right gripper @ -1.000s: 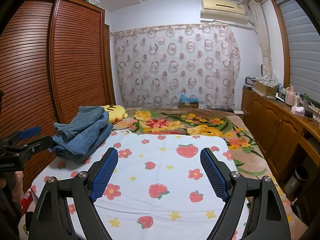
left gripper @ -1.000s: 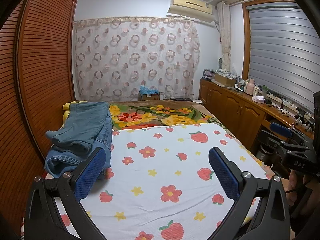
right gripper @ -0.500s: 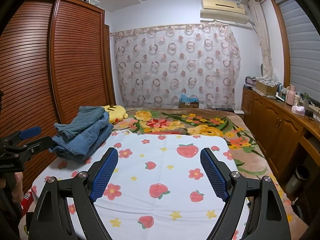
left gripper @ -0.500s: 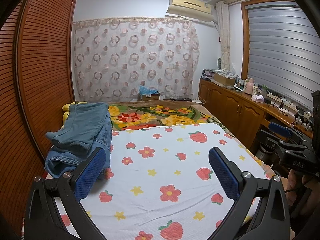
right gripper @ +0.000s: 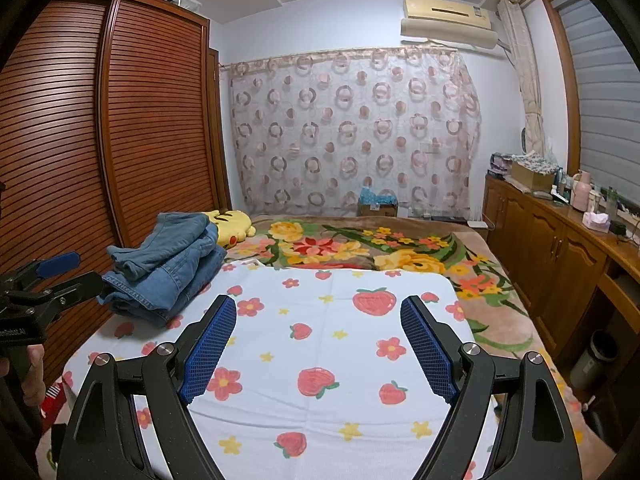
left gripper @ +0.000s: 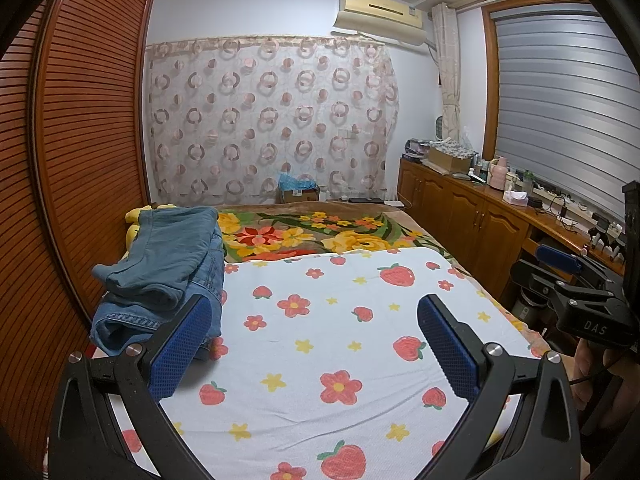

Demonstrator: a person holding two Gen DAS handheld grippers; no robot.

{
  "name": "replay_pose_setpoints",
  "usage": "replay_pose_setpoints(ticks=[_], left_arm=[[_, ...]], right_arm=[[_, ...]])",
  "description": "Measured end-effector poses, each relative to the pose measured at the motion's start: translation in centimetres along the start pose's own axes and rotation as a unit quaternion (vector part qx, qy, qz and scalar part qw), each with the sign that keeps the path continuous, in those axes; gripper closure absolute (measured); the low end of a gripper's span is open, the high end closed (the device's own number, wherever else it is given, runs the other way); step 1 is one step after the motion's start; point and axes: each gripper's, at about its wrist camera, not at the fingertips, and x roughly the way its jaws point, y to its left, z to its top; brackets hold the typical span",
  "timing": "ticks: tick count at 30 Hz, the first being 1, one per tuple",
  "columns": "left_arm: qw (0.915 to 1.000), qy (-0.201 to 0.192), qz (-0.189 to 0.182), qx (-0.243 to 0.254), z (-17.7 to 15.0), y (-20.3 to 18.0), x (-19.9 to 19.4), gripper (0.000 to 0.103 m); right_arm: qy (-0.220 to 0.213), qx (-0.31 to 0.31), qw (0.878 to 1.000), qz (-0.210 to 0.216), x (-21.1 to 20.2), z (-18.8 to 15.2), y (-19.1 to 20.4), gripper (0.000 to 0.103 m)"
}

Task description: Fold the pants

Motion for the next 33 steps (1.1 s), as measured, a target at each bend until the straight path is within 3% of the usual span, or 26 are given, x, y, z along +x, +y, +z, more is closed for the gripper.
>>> replay_pose_setpoints(ticks=[33], left_arm=[[1.0, 0.0, 0.0, -0.001, -0.1, 0.14, 0.02, 0.0]], right_arm=[[0.0, 0.001, 1.0, 0.001, -0.03, 0.08, -0.27, 0.017]])
